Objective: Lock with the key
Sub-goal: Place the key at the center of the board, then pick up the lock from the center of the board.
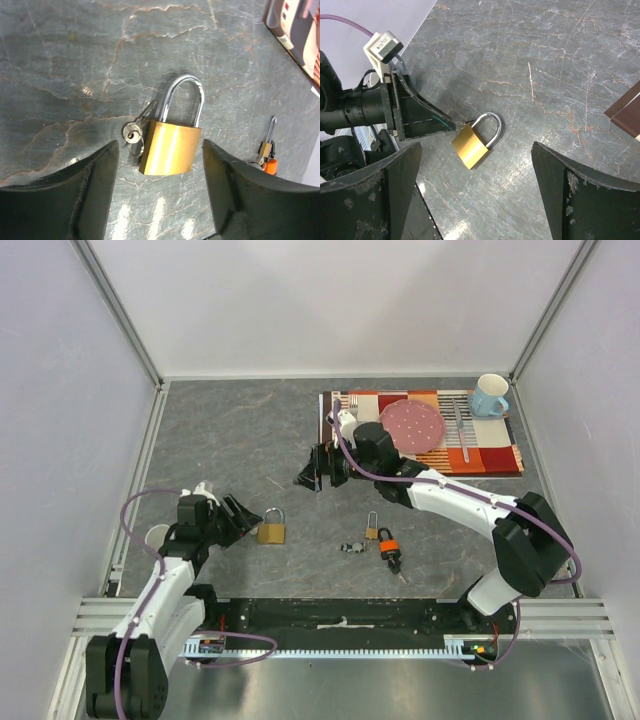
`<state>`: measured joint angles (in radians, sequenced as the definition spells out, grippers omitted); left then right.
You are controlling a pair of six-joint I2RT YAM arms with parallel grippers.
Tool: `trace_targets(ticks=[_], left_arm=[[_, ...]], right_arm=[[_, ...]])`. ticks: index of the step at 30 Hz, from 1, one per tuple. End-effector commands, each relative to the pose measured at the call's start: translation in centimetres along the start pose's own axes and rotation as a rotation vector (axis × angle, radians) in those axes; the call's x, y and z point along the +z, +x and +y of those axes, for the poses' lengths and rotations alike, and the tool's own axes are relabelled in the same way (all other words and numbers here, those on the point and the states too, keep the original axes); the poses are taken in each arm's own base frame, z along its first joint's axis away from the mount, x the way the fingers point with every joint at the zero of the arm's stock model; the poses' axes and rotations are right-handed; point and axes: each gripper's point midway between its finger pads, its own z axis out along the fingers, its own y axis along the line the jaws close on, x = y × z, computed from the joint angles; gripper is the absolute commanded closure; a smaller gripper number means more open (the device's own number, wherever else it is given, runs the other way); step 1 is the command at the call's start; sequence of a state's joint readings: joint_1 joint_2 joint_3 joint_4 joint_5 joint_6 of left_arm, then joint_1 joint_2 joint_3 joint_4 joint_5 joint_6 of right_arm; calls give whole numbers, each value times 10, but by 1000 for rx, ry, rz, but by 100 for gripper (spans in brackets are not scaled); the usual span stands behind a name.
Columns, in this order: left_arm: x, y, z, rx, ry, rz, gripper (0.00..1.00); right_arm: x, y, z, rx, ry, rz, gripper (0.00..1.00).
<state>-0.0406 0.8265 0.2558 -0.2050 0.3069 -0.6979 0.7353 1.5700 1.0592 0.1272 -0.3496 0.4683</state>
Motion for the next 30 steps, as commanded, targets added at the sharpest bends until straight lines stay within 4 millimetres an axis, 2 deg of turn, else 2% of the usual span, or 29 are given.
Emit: trace_targets(ticks=[1, 3, 11, 17, 22, 23, 25, 27, 28, 30], left_arm=[[-8, -11, -11, 32, 54, -62, 10], [-11, -13, -16, 39, 77, -85, 0], [-15, -15, -28, 38, 130, -89, 0], [-22, -24, -43, 53, 186, -121, 3], [-26, -29, -58, 82, 234, -110, 4], [-26, -29, -59, 86, 238, -104, 6], [-26, -29, -63, 100, 252, -87, 7], [-23, -29, -65, 107, 255, -71, 8], [-22, -27, -68, 114, 266, -58, 8], [-19, -26, -71, 122, 279, -43, 9]], right_arm=[[-8, -12, 6, -15, -13, -46, 2], [-8, -12, 6, -15, -13, -46, 2], [-3, -7, 3, -6, -11, -29, 2], [-7, -5, 0, 11, -17, -31, 2], [-21, 1, -18, 75, -13, -39, 2], [-27, -3, -25, 87, -5, -57, 2], [-33, 4, -34, 119, -7, -56, 2], [-43, 2, -42, 152, -11, -68, 2], [-47, 9, -49, 171, -2, -62, 2], [-57, 7, -60, 186, 15, -81, 2]])
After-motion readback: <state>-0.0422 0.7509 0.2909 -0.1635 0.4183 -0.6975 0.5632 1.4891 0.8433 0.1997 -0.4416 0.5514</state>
